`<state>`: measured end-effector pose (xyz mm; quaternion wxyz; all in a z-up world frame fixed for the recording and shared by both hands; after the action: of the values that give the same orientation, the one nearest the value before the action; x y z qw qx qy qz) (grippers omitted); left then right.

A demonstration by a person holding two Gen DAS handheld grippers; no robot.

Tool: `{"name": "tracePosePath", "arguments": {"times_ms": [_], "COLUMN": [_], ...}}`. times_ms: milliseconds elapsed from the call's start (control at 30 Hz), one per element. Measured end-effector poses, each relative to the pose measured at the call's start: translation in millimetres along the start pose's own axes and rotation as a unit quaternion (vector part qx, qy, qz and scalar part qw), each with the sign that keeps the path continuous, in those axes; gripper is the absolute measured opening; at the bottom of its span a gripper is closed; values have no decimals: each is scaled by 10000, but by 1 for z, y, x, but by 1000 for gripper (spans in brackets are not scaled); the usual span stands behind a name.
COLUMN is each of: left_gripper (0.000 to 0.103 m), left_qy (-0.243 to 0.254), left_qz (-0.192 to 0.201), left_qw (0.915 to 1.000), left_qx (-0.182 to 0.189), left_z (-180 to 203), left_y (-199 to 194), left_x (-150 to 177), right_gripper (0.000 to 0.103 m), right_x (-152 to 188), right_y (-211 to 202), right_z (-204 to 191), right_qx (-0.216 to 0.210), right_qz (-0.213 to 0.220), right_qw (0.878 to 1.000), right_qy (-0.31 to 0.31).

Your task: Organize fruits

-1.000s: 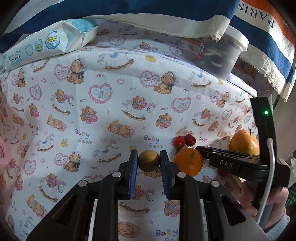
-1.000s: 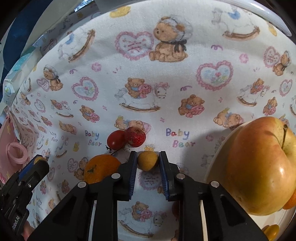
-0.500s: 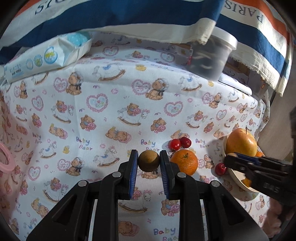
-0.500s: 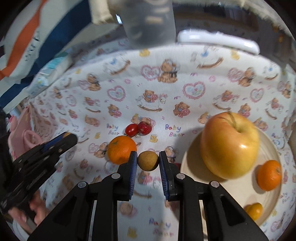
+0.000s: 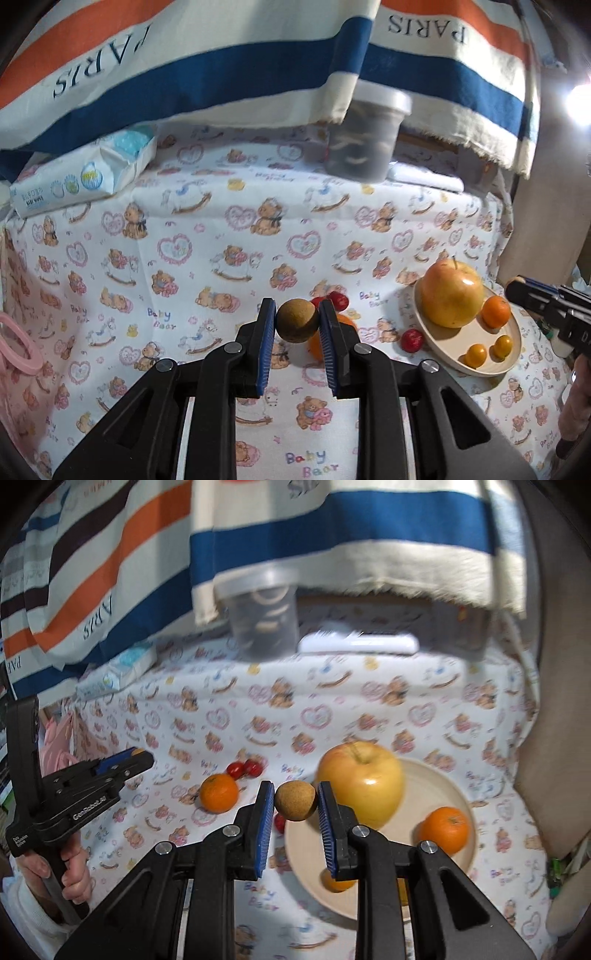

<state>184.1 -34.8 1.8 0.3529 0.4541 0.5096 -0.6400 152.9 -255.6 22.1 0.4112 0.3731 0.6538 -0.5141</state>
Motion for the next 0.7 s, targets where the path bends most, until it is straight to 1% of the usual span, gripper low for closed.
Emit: {"name": "tracePosePath", "arguments": {"times_ms": [100, 167, 233, 300, 400, 533, 633, 700], "left_gripper": [23, 23, 23, 23, 23, 23, 23, 23], "left_qy": [191, 238, 265, 344, 437, 548, 657, 742], "left_qz": [134, 121, 65, 40, 66, 84, 60, -140], "left_qw": [9997, 9996, 9995, 9992, 9985, 9972, 9959, 9938], "left_qx": [-25, 35, 131, 197, 331, 498, 619, 821], "left_z": [7, 12, 17, 23, 33, 49, 62, 75], "left_y": [-5, -6, -6, -7, -12, -16, -15, -8], "left_x": [-2, -1, 1, 1, 0, -4, -7, -6], "right_gripper": [25, 25, 25, 25, 25, 25, 25, 25], "right_x": [-3, -5, -6, -6, -3, 3, 10, 17], "right_y": [-8, -10, -11, -10, -7, -3, 4, 12], "right_z": [12, 22, 31, 38, 42, 49, 56, 64], "right_qx": [114, 236, 246, 242, 384, 334, 524, 528], "right_qz": [222, 317, 359, 284, 184, -18, -274, -548], "right_qw": [9997, 9992, 9988, 9987, 9986, 9982, 9968, 9946], "right_qy": [27, 71, 245, 352, 328, 497, 546, 711]}}
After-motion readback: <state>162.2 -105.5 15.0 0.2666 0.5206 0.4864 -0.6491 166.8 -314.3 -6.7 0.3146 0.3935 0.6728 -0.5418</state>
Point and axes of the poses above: each gripper's, at about its wrist camera, not at the fingertips, and y roughly the way its jaws point, z to its right, x to its underside, the point moved 3 cm from there along y, roughly the way its jaws point, and after that the axes turned 12 degrees about z, right-handed, at the moved point
